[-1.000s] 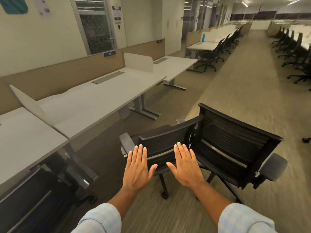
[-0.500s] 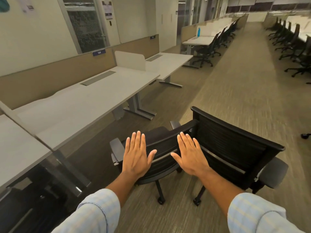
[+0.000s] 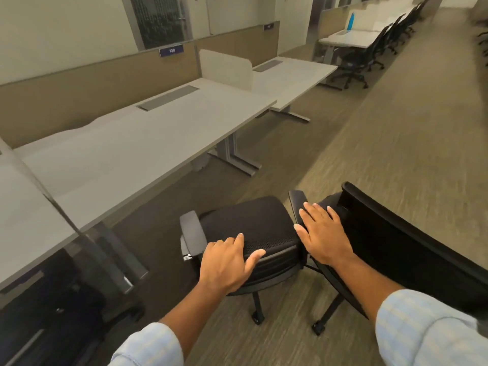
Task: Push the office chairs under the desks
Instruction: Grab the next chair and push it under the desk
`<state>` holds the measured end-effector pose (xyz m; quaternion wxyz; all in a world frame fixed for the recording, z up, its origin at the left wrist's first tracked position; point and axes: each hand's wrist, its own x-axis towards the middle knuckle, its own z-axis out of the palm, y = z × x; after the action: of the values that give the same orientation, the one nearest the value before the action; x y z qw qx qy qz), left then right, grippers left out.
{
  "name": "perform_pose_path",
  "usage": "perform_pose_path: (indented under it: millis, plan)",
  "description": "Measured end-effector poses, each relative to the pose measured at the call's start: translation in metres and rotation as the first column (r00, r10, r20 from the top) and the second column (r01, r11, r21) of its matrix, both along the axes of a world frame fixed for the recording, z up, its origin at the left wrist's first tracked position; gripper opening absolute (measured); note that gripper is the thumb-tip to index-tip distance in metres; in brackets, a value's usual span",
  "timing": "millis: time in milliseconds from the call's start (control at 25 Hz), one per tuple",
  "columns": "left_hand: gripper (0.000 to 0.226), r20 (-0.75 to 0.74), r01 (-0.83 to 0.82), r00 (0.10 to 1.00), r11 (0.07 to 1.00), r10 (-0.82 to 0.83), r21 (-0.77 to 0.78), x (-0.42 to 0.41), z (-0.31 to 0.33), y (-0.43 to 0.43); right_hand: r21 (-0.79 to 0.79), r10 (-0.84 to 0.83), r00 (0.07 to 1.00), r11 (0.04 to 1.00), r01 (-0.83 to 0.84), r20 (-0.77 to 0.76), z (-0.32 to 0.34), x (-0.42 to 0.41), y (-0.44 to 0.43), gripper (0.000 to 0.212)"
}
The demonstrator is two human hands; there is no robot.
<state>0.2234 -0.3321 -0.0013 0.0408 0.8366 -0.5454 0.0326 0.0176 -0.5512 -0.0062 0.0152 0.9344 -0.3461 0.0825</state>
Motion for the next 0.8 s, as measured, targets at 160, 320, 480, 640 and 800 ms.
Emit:
perform_pose_path:
  millis: [160,320,480,640,800]
  plan:
    - [0.083,-0.070,-0.060,0.996,0.998,0.063,0.037,0.029,0.014,-0.014,-0.153,0.025,0.988,0.988,-0.001,0.155,-0.010,0.032,-0.011,0.060]
    - [0.082,-0.104,-0.088,0.991,0.996,0.086,-0.012,0.055,0.013,-0.028,-0.167,0.031,0.987,0.986,-0.004,0.160,-0.002,0.058,-0.025,0.052]
    - [0.079,-0.092,-0.117,0.989,0.993,0.114,-0.028,0.074,0.010,-0.039,-0.133,0.050,0.993,0.990,-0.036,0.107,-0.004,0.083,-0.042,0.053]
    - [0.076,-0.098,-0.130,0.987,0.991,0.126,-0.032,0.099,0.009,-0.048,-0.114,0.066,0.994,0.992,-0.056,0.082,-0.006,0.112,-0.057,0.058]
    - [0.076,-0.088,-0.158,0.984,0.987,0.154,-0.037,0.127,0.006,-0.055,-0.131,0.096,0.989,0.988,-0.081,0.110,-0.011,0.143,-0.067,0.058]
